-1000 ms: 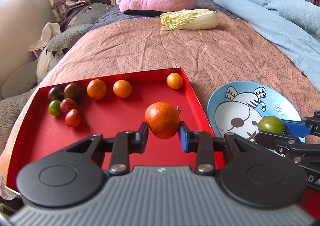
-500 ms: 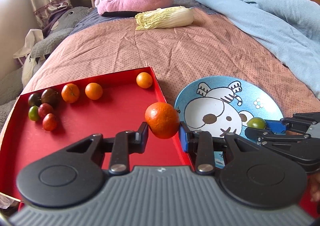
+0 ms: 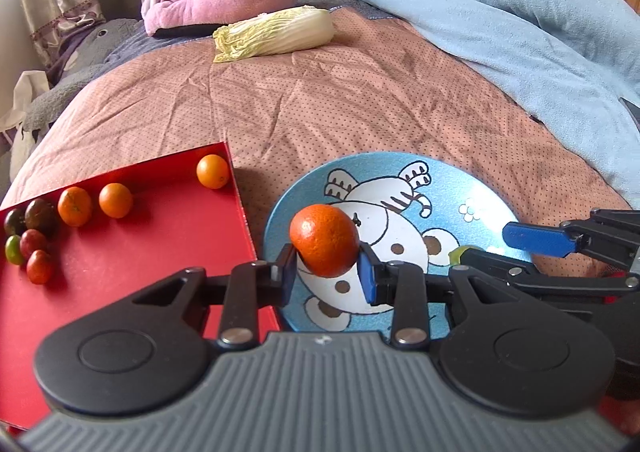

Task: Organize fruits
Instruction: 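Open the right gripper to drop the green tomato while the left releases the orange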

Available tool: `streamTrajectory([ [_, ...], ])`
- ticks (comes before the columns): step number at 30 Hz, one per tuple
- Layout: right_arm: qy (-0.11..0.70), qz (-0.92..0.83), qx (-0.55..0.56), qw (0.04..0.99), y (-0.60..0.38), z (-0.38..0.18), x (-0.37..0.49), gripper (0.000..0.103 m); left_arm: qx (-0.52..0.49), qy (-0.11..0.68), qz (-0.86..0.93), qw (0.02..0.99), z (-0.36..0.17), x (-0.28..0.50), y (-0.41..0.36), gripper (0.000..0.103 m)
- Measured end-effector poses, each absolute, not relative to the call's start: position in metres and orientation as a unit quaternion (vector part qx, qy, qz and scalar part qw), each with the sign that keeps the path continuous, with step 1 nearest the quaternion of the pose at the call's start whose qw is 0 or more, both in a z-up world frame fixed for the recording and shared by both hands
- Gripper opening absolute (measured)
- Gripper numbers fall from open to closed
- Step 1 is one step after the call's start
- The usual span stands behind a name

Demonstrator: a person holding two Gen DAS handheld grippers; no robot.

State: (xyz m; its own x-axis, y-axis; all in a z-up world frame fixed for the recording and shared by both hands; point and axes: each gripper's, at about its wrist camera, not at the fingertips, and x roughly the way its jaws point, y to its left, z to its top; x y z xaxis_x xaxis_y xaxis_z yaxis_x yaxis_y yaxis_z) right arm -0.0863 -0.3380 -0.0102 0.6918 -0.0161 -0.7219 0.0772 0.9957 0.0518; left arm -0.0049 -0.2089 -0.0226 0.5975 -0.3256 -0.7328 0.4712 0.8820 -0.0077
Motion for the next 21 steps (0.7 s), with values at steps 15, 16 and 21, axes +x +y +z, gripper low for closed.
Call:
streamTrajectory([
  [15, 0.398, -0.017, 0.019, 0.917, -0.332, 0.003, -0.137, 0.058, 0.102, 0.403, -0.237, 0.878, -0.038, 0.0, -0.238, 0.036],
  [16, 0.397, -0.016, 0.02, 0.918, -0.331, 0.004, -0.137, 0.058, 0.104, 0.403, -0.237, 0.878, -0.039, 0.0, -0.239, 0.036],
  [21, 0.391, -0.011, 0.023, 0.92, -0.329, 0.011, -0.139, 0.065, 0.108, 0.405, -0.237, 0.877, -0.041, 0.0, -0.242, 0.037],
])
